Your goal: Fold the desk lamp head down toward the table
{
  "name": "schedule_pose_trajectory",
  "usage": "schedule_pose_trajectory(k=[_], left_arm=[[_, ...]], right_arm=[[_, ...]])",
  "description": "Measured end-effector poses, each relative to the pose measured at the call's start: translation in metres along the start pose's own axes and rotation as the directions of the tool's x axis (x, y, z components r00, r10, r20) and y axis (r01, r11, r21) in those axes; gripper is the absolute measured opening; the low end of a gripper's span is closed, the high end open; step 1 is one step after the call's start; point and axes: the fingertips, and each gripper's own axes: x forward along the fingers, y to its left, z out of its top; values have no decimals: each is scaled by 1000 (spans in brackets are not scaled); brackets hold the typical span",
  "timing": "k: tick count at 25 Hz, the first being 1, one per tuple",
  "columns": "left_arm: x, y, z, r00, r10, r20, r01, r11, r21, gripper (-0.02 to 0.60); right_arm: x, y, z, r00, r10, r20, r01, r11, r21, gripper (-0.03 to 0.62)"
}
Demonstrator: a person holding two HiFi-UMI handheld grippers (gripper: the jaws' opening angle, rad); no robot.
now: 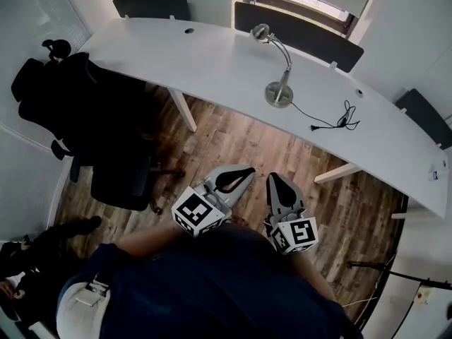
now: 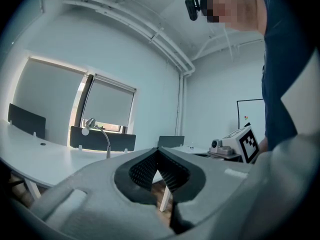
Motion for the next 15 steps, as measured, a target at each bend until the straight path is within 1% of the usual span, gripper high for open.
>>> schedule_pose_trajectory(k=[4, 7, 13, 15], left_arm=[[13, 25, 2, 1000, 0, 21, 0, 1000, -3, 5], [24, 48, 10, 999, -19, 32, 19, 1000, 22, 5], [58, 112, 29, 996, -70, 47, 67, 996, 65, 5], [67, 135, 36, 996, -78, 53, 74, 995, 66, 5]], right_arm=[[23, -10, 0, 1000, -6, -3, 6, 1000, -13, 11], [46, -21, 5, 1000, -29, -3, 29, 999, -32, 11], [104, -51, 25, 997, -82, 18, 83, 995, -58, 11], [125, -58, 27, 995, -95, 10, 96, 994, -57, 11]])
